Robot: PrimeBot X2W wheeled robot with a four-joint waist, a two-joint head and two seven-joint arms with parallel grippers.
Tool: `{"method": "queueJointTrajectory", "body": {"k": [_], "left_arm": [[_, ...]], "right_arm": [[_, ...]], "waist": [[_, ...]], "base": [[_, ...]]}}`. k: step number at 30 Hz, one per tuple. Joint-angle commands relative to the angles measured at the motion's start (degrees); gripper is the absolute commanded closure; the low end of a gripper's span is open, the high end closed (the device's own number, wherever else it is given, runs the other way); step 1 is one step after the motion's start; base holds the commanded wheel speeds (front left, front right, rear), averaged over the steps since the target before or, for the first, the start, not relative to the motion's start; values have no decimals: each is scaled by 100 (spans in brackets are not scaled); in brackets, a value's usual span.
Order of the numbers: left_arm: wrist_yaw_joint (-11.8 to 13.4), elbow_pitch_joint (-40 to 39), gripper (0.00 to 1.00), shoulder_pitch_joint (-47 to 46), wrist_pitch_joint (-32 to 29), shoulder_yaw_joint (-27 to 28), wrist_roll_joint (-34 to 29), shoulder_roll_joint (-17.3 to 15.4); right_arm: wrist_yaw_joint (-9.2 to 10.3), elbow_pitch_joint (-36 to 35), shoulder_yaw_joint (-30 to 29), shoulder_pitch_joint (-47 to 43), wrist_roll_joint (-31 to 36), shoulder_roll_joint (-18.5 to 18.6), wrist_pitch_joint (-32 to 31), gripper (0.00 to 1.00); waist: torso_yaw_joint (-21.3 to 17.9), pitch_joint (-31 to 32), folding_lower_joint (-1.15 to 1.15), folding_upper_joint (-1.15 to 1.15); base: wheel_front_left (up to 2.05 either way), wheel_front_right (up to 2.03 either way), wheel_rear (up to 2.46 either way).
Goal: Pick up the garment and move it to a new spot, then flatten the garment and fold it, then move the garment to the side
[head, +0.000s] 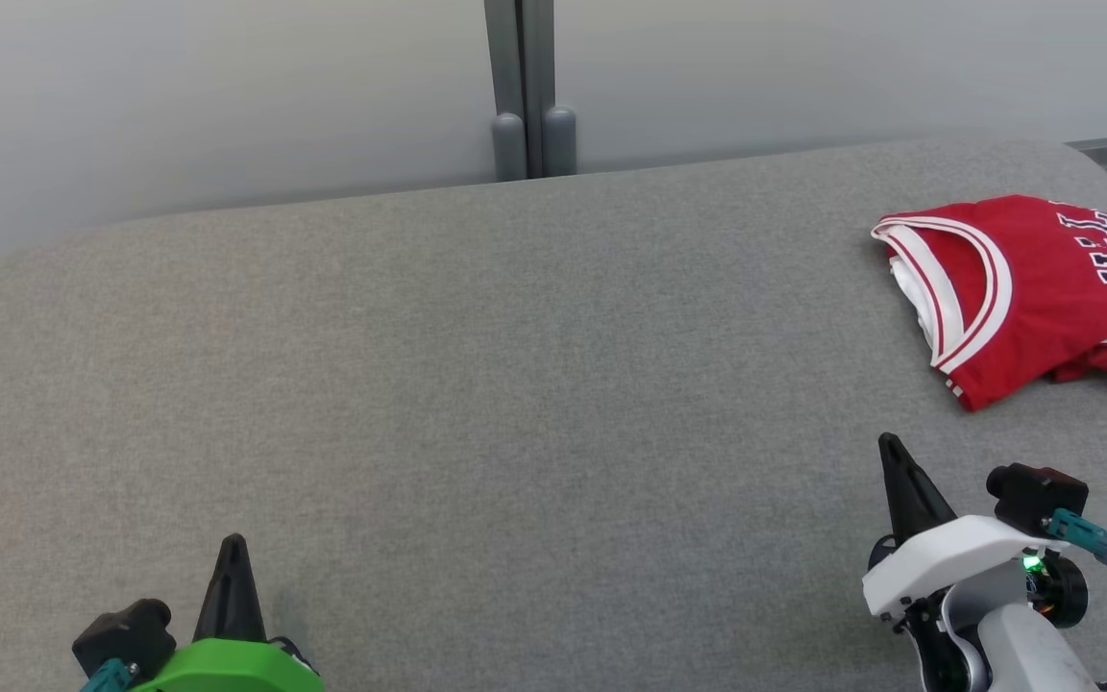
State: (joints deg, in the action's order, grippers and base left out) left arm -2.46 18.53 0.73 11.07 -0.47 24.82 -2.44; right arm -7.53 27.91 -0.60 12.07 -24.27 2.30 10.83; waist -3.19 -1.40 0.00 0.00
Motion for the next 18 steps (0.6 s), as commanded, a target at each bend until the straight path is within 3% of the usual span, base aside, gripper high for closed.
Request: {"method": "queueJointTrajectory", "body": {"k": [1, 18], "left_arm": [[-21, -118, 100, -173, -51, 41, 237, -21], [-87, -264, 100, -299, -443, 192, 1752, -30]], "right_arm": [[1, -150, -29, 26, -258, 26, -49, 100], [2, -447, -155, -108, -1779, 37, -432, 100]], "waist": [[4, 2, 0, 0], [53, 24, 0, 0]], "base": [[0, 0, 0], [0, 0, 0]]}}
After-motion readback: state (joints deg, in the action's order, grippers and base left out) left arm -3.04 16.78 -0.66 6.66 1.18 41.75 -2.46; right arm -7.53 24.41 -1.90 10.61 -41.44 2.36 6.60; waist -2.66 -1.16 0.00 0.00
